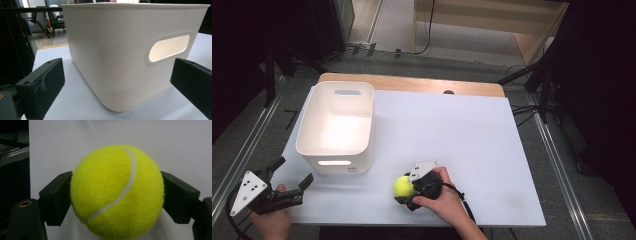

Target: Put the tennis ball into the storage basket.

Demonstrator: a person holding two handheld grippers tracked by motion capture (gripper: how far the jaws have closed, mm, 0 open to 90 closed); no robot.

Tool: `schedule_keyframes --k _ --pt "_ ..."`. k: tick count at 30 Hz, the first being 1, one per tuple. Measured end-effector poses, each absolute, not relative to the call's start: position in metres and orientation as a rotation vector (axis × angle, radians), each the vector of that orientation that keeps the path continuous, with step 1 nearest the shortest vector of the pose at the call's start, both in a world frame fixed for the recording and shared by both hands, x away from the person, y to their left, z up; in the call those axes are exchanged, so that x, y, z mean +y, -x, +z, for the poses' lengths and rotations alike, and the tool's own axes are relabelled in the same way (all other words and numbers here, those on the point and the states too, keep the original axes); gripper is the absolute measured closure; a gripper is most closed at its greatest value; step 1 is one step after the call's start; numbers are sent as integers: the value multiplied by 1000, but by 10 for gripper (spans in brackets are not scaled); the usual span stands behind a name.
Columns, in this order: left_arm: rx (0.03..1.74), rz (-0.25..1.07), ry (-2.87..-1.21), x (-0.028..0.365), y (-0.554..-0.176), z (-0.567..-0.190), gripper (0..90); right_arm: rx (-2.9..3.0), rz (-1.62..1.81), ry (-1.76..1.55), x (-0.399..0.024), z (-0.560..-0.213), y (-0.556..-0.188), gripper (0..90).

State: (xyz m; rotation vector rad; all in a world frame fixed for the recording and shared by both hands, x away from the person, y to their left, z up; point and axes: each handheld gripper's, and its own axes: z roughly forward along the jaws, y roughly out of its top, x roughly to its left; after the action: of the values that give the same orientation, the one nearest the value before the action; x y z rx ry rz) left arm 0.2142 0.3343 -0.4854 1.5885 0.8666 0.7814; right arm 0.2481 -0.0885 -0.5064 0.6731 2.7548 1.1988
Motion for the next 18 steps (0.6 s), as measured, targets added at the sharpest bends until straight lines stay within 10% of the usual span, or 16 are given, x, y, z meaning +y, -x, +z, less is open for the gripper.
schedule_keyframes --k 18 --pt "866 783 -1589 335 -214 -485 0 2764 1164 -653 -86 -507 -248 236"
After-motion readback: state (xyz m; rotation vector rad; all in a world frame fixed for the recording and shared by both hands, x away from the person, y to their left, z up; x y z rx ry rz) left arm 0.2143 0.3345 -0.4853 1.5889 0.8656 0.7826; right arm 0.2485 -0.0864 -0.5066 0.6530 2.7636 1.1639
